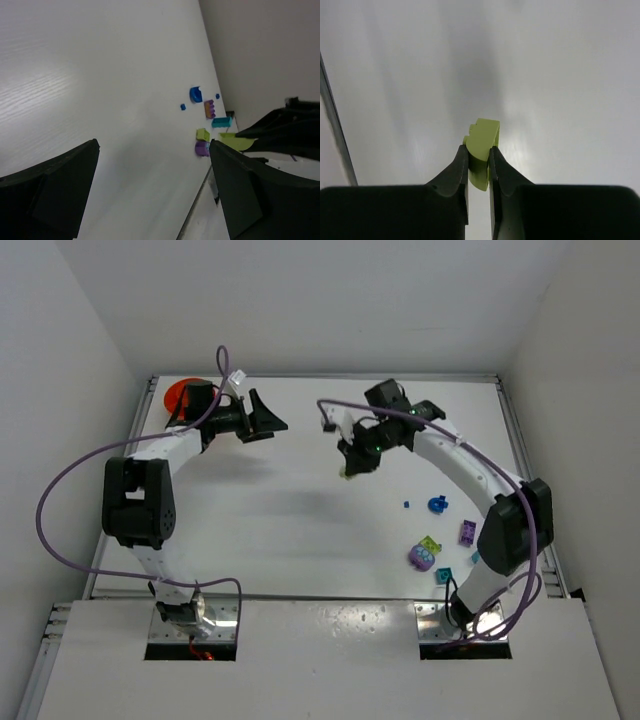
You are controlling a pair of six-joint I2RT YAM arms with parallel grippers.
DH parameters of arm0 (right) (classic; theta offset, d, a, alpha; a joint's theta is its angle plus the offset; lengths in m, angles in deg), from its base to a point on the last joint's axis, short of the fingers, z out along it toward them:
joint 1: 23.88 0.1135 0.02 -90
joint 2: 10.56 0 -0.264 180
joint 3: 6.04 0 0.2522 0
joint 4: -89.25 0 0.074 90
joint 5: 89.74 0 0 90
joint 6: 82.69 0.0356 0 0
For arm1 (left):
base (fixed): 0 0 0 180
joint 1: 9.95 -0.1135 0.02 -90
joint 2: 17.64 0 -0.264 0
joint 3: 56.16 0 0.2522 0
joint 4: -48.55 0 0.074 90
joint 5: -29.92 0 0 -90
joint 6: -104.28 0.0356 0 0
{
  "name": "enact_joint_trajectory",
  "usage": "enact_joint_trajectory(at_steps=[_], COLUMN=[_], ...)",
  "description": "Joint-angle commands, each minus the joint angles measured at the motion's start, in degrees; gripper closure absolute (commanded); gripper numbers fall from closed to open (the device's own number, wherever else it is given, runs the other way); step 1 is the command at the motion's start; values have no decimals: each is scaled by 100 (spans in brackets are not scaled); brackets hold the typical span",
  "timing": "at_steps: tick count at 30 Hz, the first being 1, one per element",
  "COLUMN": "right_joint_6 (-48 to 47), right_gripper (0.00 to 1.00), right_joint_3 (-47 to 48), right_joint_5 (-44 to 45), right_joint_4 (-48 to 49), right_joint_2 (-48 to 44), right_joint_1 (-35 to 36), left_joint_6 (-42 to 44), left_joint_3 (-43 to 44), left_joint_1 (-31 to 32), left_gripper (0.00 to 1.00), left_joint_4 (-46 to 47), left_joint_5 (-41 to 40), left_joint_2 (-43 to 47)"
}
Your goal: Sort the legos into containers by color
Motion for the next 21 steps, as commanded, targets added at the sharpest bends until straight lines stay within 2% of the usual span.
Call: enact_joint_trajectory(at_steps=[1,2,5,8,9,12,16,17,21], right_joint_6=[1488,2047,2824,3633,3844,4793,6488,7266,8836], right_gripper=[99,99,99,99,99,99,100,100,100], right_joint_3=[1077,1264,1836,2039,1987,1627,645,476,-114], right_joint_5=[-1019,-1152,-1723,-2347,-2506,-3103,-3894,-4157,-4406], right_joint_4=[847,963,1271,1605,1728,2325,3747,4473,5989], right_joint_2=[298,405,844,1160,1214,1285,1285,1285,1337], right_joint_1=[-94,-94,-147,-278,-348,-515,-761,-762,-999], left_joint_6=[-470,-348,-347,-399,-399,21,1259,1627,2429], left_joint_3=[-113,-182,-183,-183,-183,-60,81,81,-77], left_joint_1=[140,210,264,264,264,264,378,430,562], left_gripper=[3,3,6,10,14,17,18,18,18], left_joint_4=[1093,1146,1199,1557,1559,1297,278,6,-409], left_joint_5=[895,895,999,1604,1737,1967,2239,2292,2302], left_joint_2=[363,364,425,373,312,311,425,495,784])
